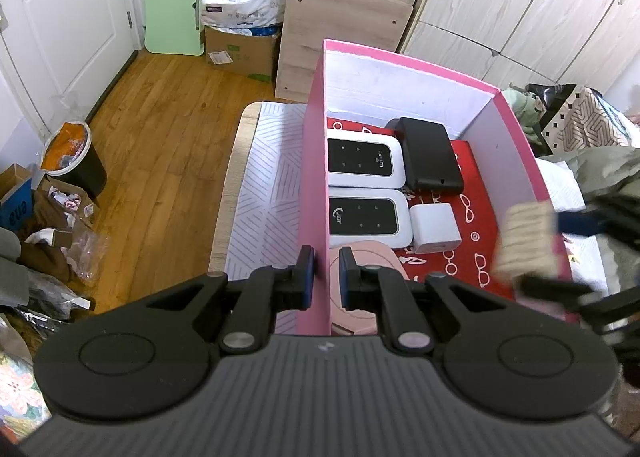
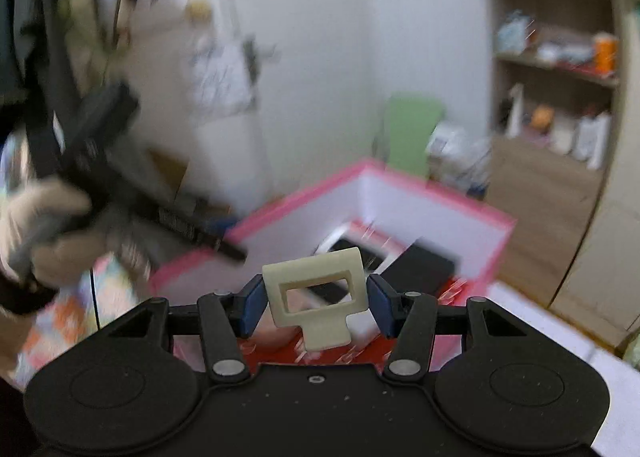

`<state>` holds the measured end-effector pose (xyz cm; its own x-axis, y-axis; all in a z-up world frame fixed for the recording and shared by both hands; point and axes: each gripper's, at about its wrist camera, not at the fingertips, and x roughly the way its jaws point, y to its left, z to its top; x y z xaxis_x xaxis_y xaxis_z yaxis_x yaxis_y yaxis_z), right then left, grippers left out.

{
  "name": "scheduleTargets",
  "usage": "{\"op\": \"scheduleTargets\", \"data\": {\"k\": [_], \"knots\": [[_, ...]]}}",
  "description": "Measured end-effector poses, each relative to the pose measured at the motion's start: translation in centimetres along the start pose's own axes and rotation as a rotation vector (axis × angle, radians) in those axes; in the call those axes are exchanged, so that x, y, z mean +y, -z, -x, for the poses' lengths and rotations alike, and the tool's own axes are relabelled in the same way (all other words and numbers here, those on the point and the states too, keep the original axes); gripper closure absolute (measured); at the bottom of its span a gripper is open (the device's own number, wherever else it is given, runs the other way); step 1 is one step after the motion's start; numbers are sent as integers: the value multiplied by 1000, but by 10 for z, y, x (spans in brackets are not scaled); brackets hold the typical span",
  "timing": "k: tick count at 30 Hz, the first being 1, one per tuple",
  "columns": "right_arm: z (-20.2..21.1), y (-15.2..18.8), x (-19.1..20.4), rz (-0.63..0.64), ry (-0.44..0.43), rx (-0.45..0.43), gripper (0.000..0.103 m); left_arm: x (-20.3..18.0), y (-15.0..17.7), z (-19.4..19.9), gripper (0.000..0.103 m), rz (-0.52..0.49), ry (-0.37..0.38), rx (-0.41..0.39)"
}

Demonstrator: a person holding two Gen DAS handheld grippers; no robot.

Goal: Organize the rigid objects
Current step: 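Place the cream holder in the box beside the pink case, release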

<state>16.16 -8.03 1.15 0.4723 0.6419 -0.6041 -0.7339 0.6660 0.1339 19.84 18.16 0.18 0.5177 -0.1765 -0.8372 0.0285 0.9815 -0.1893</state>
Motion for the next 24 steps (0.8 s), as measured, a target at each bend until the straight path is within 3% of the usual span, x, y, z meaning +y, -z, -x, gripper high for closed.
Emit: {"op": "scheduleTargets", "data": {"k": [6,12,16,19,24], "knots": [[-65,4,10,99,14,215,44,1,1,0,92,8,5,-1],[-84,1,5,78,8,275,41,5,2,-2,92,22,21,-3],[-70,-1,-6,9,27,216,40,6,3,-2,92,25,29,2],[-37,-1,-14,-56,4,122,40,5,2,-3,92,20,25,4],[26,15,-18,-141,46,-17,40,1,3,-4,92,-10,17,4]]}}
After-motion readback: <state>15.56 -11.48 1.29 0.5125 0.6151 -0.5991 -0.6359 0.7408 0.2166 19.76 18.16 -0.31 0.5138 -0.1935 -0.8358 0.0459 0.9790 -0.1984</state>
